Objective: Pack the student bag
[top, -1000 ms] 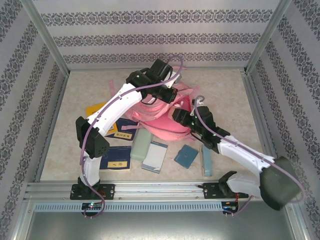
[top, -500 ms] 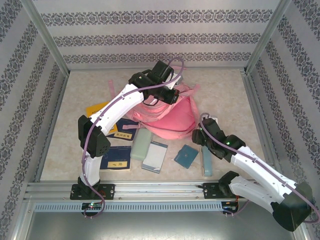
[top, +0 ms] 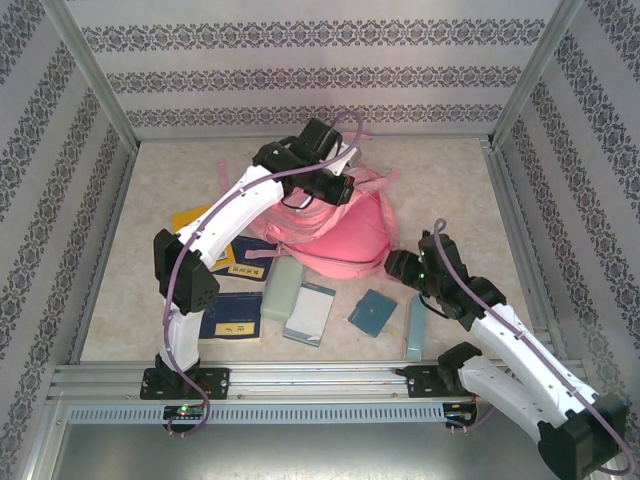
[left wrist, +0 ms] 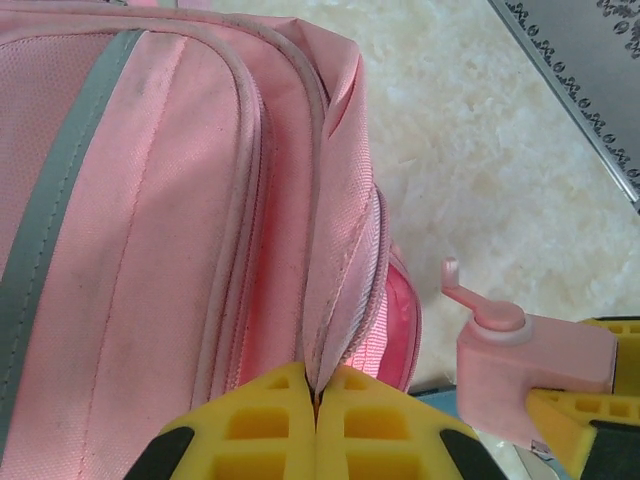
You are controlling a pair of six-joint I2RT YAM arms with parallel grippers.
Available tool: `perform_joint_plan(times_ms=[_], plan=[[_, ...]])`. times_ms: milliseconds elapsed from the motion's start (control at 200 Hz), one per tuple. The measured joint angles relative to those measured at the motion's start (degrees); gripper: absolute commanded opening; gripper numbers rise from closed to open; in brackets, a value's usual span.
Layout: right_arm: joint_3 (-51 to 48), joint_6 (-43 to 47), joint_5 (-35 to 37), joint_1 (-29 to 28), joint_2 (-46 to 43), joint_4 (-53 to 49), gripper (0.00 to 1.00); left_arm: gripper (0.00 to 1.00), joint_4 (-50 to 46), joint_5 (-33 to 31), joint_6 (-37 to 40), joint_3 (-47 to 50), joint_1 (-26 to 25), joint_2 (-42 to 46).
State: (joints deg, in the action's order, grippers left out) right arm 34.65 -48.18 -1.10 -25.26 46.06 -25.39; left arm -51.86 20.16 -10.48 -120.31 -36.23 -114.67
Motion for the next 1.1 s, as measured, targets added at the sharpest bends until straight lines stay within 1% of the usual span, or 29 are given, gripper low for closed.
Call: perform_joint_plan(times_ms=[85,140,215,310,420,465,490,505,520,530,540,550,679,839,914,974,1044,1099], plan=[[0.02,-4.5,-2.78,1.16,3.76,9.4,0.53,0.0,0.0,0.39,-0.11,-0.02,0.85,1.11],[0.09,-7.65,-4.02,1.44,7.98,15.82,0.54,0.0,-0.07,0.37,-0.11,-0.26,1.22,1.97],[0.35,-12.52,-5.73,1.46,16.48,25.55,0.55,0.0,-0.44,0.31,-0.11,-2.05,1.49,2.51],[2.51,-17.27,-5.88,0.59,28.44,35.45,0.56,0.0,-1.49,0.0,-0.11,-5.42,1.51,2.49],[7.8,-21.9,-5.88,-1.01,41.62,46.36,0.58,0.0,-3.91,-0.31,-0.31,-10.97,1.73,1.55],[10.95,-23.67,-5.88,-1.6,46.47,50.51,0.6,0.0,-4.94,-0.28,-0.35,-13.53,1.79,0.68],[12.79,-24.52,-5.9,-1.81,48.96,52.59,0.64,0.0,-5.27,-0.26,-0.39,-14.67,1.86,0.17],[13.86,-24.83,-5.86,-1.99,50.16,53.48,0.68,0.0,-5.53,-0.24,-0.46,-15.32,1.86,-0.09],[14.93,-25.55,-5.86,-2.08,51.45,54.38,0.79,0.0,-5.75,-0.24,-0.48,-16.0,1.86,-0.39],[15.72,-25.57,-5.88,-2.21,52.28,54.93,0.9,0.0,-5.92,-0.22,-0.5,-16.39,1.88,-0.59],[16.52,-25.66,-5.81,-2.34,53.07,55.58,0.95,0.0,-6.05,-0.24,-0.5,-16.74,1.88,-0.74],[17.31,-26.29,-5.77,-2.4,53.88,56.15,0.97,0.0,-6.19,-0.22,-0.5,-17.07,1.86,-0.92],[25.38,-26.91,-5.55,-3.15,59.93,57.37,0.98,0.0,-6.95,0.0,-0.5,-18.86,1.86,-2.1],[25.94,-26.43,-4.85,-3.13,60.37,55.82,0.98,0.0,-7.8,-0.17,-0.48,-19.23,1.9,-2.99],[25.92,-23.76,-4.66,-3.13,58.95,51.17,0.98,0.0,-8.13,-0.26,-0.48,-19.23,2.12,-3.48],[25.92,-20.37,-4.13,-3.15,56.57,45.53,0.98,0.0,-8.26,-0.24,-0.48,-19.23,2.23,-3.8],[25.7,-15.85,-2.97,-3.43,52.48,39.41,0.98,0.0,-8.26,-0.17,-0.48,-19.21,2.4,-4.0],[24.26,-12.44,-1.66,-4.02,48.37,36.89,0.98,0.0,-8.2,0.02,-0.5,-19.1,2.6,-4.0]])
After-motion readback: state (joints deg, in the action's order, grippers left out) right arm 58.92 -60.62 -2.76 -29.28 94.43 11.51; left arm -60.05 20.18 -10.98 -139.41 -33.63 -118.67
